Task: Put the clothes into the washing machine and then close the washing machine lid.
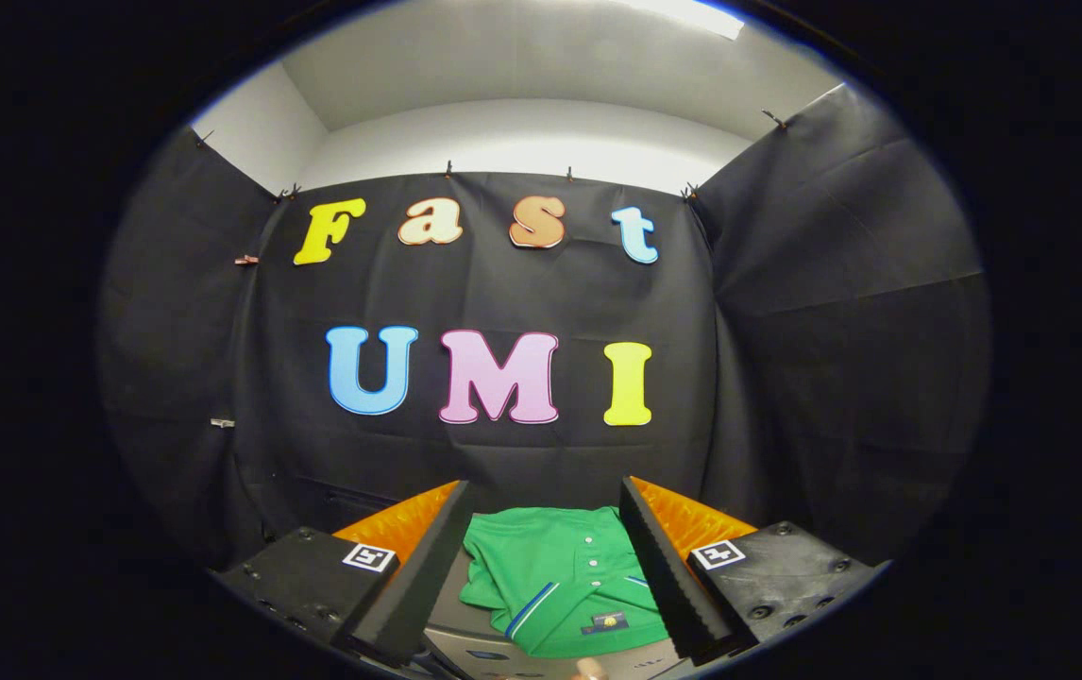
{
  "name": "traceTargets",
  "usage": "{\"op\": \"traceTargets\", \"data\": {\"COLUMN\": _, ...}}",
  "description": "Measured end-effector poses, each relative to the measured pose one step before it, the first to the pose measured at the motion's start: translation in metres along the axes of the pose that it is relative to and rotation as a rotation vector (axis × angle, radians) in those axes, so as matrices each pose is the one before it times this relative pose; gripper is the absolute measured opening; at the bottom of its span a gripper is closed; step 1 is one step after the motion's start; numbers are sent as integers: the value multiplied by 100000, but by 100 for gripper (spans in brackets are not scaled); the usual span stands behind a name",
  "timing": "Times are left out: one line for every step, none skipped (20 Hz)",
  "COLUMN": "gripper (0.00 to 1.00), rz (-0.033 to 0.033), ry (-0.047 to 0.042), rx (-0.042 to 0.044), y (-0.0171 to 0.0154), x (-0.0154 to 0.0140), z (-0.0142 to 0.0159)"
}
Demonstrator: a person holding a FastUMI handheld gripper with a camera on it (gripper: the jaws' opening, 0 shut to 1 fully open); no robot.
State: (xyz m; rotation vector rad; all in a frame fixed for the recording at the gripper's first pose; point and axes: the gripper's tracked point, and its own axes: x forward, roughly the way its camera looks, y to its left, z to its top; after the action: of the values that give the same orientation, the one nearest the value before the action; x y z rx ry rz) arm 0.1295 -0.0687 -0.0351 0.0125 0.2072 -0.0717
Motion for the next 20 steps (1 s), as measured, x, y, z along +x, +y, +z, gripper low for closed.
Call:
{"op": "traceTargets", "data": {"gripper": 98, "rz": -1174, "ry": 2685, "rx": 314, "y": -447, "x": 1179, "z": -282}}
{"op": "traceTargets", "data": {"gripper": 98, "rz": -1078, "ry": 2865, "rx": 810, "y": -542, "x": 1034, "z": -324}}
{"op": "traceTargets", "data": {"gripper": 98, "rz": -757, "ry": 3058, "rx": 1223, "y": -452, "x": 1018, "z": -449}}
{"op": "traceTargets", "data": {"gripper": 98, "rz": -292, "ry": 3082, "rx": 1221, "y": -235, "x": 1119, "z": -369}}
{"op": "traceTargets", "data": {"gripper": 98, "rz": -262, "ry": 3668, "rx": 1383, "y": -388, "x": 1276, "z": -631}}
{"op": "traceTargets", "data": {"gripper": 98, "rz": -390, "ry": 2712, "rx": 1101, "y": -306, "x": 1032, "z": -396}}
{"op": "traceTargets", "data": {"gripper": 98, "rz": -208, "ry": 3283, "rx": 1386, "y": -300, "x": 1132, "z": -491}}
{"op": "traceTargets", "data": {"gripper": 98, "rz": -39, "ry": 2848, "rx": 1398, "y": -268, "x": 1078, "z": -549}}
{"op": "traceTargets", "data": {"gripper": 98, "rz": 333, "ry": 2867, "rx": 1306, "y": -75, "x": 1202, "z": -505}}
{"op": "traceTargets", "data": {"gripper": 97, "rz": -674, "ry": 3406, "rx": 502, "y": -189, "x": 1285, "z": -697}}
{"op": "traceTargets", "data": {"gripper": 97, "rz": -1829, "ry": 4100, "rx": -487, "y": -569, "x": 1382, "z": -912}}
{"op": "traceTargets", "data": {"gripper": 98, "rz": -2627, "ry": 3143, "rx": -644, "y": -761, "x": 1242, "z": -755}}
{"op": "traceTargets", "data": {"gripper": 98, "rz": -958, "ry": 2758, "rx": -185, "y": -208, "x": 1130, "z": -572}}
{"op": "traceTargets", "data": {"gripper": 98, "rz": 34, "ry": 2421, "rx": 289, "y": 53, "x": 957, "z": -475}}
{"op": "traceTargets", "data": {"gripper": 98, "rz": -701, "ry": 2615, "rx": 52, "y": -214, "x": 979, "z": -680}}
{"op": "traceTargets", "data": {"gripper": 98, "rz": -850, "ry": 3027, "rx": -473, "y": -180, "x": 995, "z": -722}}
{"op": "traceTargets", "data": {"gripper": 98, "rz": -445, "ry": 2892, "rx": -698, "y": -13, "x": 1021, "z": -721}}
{"op": "traceTargets", "data": {"gripper": 99, "rz": -605, "ry": 2768, "rx": -643, "y": -113, "x": 879, "z": -612}}
{"op": "traceTargets", "data": {"gripper": 98, "rz": -565, "ry": 2804, "rx": -381, "y": -83, "x": 827, "z": -680}}
{"op": "traceTargets", "data": {"gripper": 99, "rz": -28, "ry": 2771, "rx": 324, "y": -143, "x": 825, "z": -617}}
